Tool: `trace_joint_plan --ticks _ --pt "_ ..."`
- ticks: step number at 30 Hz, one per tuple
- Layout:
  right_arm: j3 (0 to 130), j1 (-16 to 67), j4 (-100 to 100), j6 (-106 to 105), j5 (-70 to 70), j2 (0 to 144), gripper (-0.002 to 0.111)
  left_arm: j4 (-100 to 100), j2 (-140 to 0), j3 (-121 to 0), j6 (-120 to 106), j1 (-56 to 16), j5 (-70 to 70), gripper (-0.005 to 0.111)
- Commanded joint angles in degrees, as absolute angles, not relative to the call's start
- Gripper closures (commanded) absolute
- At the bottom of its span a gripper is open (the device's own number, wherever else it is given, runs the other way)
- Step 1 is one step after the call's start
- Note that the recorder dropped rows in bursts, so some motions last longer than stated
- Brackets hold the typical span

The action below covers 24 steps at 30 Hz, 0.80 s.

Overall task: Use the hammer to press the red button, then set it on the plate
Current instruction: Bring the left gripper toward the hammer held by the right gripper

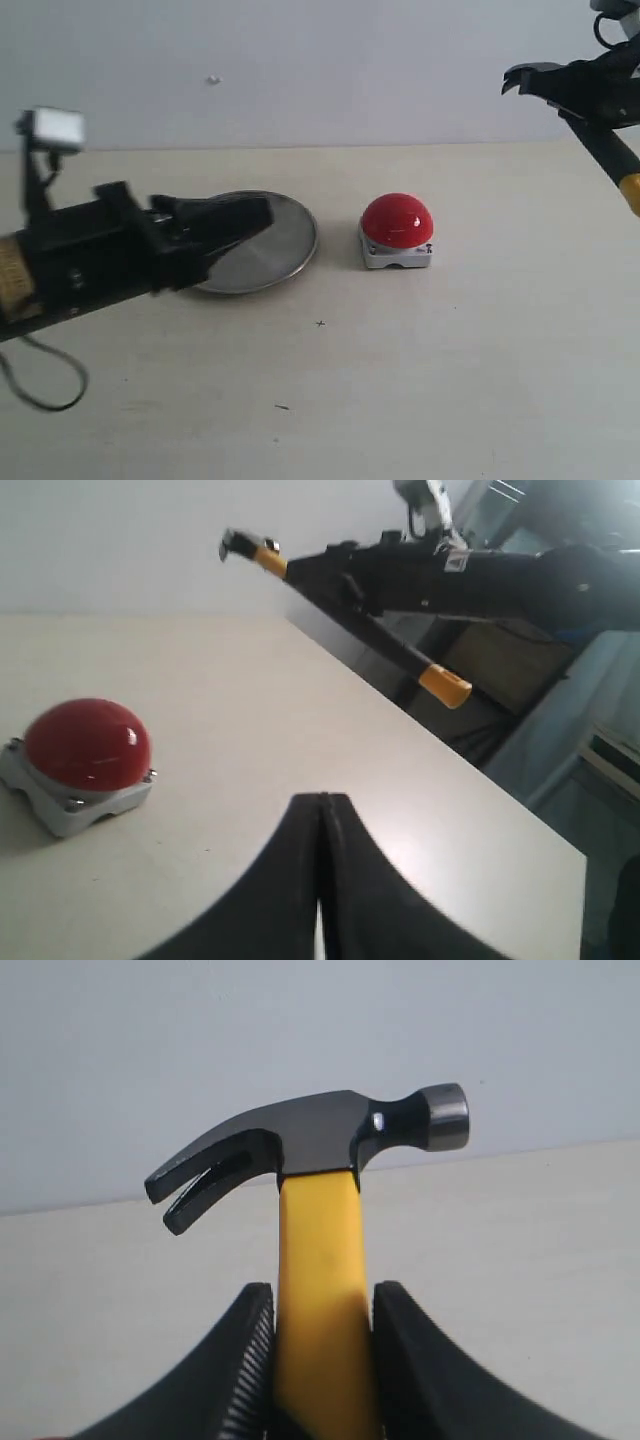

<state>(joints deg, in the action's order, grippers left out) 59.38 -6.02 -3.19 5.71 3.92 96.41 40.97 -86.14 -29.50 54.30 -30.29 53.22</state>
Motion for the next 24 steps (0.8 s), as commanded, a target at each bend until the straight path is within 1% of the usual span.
trace_joint_plan --ticks 1,3,5,7,10,12,14,18,20,24 --pt "58.90 -5.28 -3.30 5.52 9.16 93.39 0.108 44.66 -100.09 -42.11 60.80 -33.72 55.32 0.107" --pt "58.08 -4.61 -3.30 5.52 10.28 92.84 0.108 44.93 -105.46 -48.46 63.56 -35.66 55.32 0.105" --pt "57.04 -3.71 -3.30 5.38 12.12 92.52 0.108 47.17 -109.37 -54.09 67.80 -37.39 55.32 0.099" --pt "55.84 -2.93 -3.30 4.97 14.77 92.28 0.108 49.97 -112.77 -59.41 72.14 -38.86 55.46 0.087" --pt "53.72 -2.06 -4.47 3.12 18.11 92.28 0.108 51.20 -115.72 -65.60 76.92 -40.54 55.46 0.064" --pt "51.91 -2.06 -6.25 2.59 21.48 92.28 0.108 50.31 -116.75 -68.52 77.29 -41.28 55.46 0.054" --pt "49.70 -2.06 -6.81 2.82 26.04 92.28 0.108 47.53 -117.53 -70.31 77.30 -41.83 54.96 0.051" --pt "47.17 -2.06 -6.74 3.21 31.26 92.28 0.108 41.19 -119.10 -72.13 77.30 -43.73 50.98 0.051" --pt "46.26 -1.96 -6.63 4.92 33.10 92.28 0.108 38.31 -120.18 -72.60 77.13 -44.63 51.24 0.051" --pt "44.80 -1.96 -2.38 9.65 36.98 92.28 0.108 38.54 -122.82 -75.59 80.43 -45.76 51.60 0.051"
